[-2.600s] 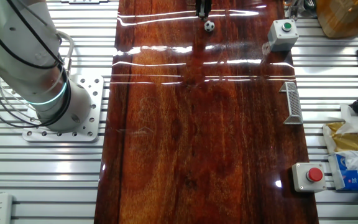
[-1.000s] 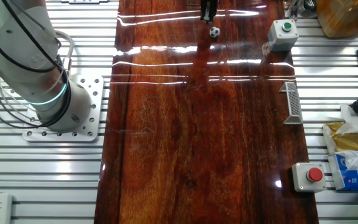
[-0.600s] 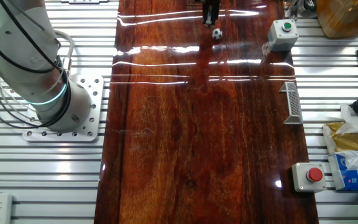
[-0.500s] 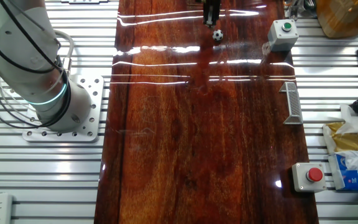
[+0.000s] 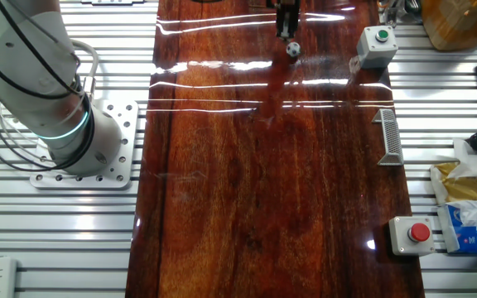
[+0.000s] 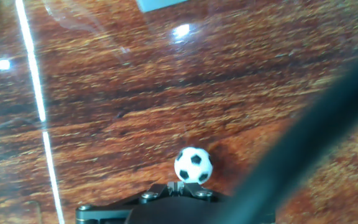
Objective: Push the soccer ball into the goal
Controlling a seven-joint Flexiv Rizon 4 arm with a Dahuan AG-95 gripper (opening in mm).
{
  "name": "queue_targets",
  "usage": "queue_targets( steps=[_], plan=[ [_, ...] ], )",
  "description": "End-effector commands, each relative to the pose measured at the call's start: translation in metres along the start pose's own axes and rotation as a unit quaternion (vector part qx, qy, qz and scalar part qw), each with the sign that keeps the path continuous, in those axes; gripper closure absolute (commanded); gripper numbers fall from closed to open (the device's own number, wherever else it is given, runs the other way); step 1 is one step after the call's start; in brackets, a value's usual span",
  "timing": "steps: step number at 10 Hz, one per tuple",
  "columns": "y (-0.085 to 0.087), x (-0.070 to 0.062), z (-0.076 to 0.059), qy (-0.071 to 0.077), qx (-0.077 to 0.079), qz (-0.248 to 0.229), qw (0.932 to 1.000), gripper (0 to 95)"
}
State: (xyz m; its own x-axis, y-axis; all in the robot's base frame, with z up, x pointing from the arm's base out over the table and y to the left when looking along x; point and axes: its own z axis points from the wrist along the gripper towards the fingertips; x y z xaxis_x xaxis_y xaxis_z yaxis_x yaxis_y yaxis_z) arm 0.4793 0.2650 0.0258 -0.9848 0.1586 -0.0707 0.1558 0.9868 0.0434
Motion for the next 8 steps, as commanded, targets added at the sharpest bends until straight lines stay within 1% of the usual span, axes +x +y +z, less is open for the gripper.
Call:
queue_targets(
  steps=[1, 3, 5, 6, 8],
  plan=[
    [-0.009, -0.004, 0.006, -0.003, 0.0, -0.005, 1.0, 95.0],
    [-0.012, -0.006, 0.005, -0.003, -0.001, -0.007, 1.0, 95.0],
    [-0.019, -0.017, -0.002, -0.002, -0.003, -0.011, 0.9999, 95.0],
    [-0.021, -0.024, -0.004, -0.002, 0.0, -0.014, 0.9999, 95.0],
    [-0.023, -0.03, -0.001, -0.001, -0.003, -0.014, 0.9999, 95.0]
  ],
)
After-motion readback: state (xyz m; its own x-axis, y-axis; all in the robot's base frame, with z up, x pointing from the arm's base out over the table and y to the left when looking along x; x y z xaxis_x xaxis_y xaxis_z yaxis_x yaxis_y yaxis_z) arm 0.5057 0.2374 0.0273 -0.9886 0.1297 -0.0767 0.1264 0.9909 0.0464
